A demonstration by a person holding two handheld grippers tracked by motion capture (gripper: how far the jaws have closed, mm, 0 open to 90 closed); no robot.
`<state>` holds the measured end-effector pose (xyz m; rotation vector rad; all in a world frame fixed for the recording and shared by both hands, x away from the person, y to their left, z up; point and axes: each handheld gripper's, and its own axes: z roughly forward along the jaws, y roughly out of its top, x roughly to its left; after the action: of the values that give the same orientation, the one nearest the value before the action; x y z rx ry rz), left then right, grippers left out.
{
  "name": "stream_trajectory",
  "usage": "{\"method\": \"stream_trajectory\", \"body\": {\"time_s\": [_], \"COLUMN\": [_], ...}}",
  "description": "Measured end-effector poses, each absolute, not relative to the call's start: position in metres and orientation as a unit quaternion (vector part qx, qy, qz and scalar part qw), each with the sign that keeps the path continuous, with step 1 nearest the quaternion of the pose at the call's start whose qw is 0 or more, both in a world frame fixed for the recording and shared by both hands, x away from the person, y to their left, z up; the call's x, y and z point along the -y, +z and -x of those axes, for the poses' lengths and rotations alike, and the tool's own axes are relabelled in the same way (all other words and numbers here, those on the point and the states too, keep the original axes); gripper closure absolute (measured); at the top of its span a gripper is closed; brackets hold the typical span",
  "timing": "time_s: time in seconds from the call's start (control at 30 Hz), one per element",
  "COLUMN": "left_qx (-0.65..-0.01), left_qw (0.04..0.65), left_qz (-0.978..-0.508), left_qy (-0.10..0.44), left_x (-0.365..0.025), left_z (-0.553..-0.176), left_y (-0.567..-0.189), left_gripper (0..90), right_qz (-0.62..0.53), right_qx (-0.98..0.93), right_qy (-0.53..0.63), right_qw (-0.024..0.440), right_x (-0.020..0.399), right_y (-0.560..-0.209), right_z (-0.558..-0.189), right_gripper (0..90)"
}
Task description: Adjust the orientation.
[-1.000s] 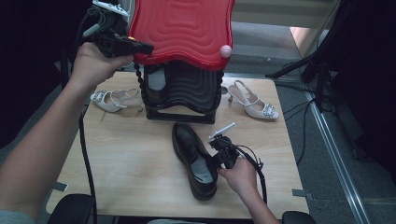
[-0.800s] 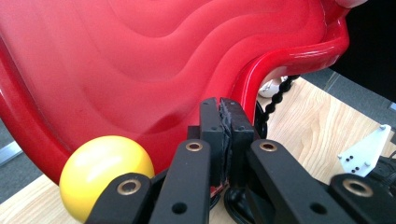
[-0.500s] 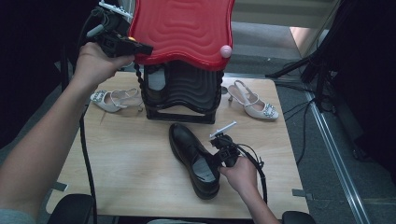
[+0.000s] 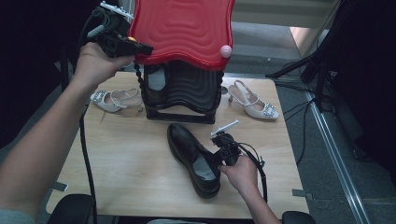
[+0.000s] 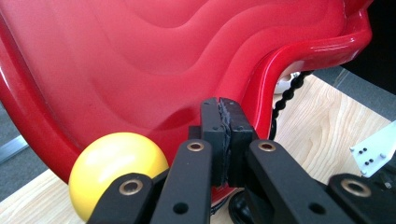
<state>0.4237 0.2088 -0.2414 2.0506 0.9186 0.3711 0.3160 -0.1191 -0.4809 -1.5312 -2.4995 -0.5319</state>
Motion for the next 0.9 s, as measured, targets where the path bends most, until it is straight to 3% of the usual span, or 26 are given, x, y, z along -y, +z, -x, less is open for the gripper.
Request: {"method": "stream_trajectory", "body": {"time_s": [0.17,0.9], "left_qx": [-0.367,-0.366], "left_qw": [0.417,0.413], "left_qz": [-0.818,-0.821], "left_qy": [0.149,0.150], "left_x": [-0.208,-0.206], "left_z": [-0.424,-0.424], "left_y": [-0.241,-0.241], "left_gripper": [89.9,90.0], "right_qz": [0.515,0.544], "right_qx": [0.831,0.790], "right_qy": [-0.185,-0.277], "right_qw": [0.095,0.057], "right_x": [0.121,0.133], "right_y": [-0.477,-0.415], "right_z": [-0.318,-0.322], "right_gripper": [88.5,88.6]}}
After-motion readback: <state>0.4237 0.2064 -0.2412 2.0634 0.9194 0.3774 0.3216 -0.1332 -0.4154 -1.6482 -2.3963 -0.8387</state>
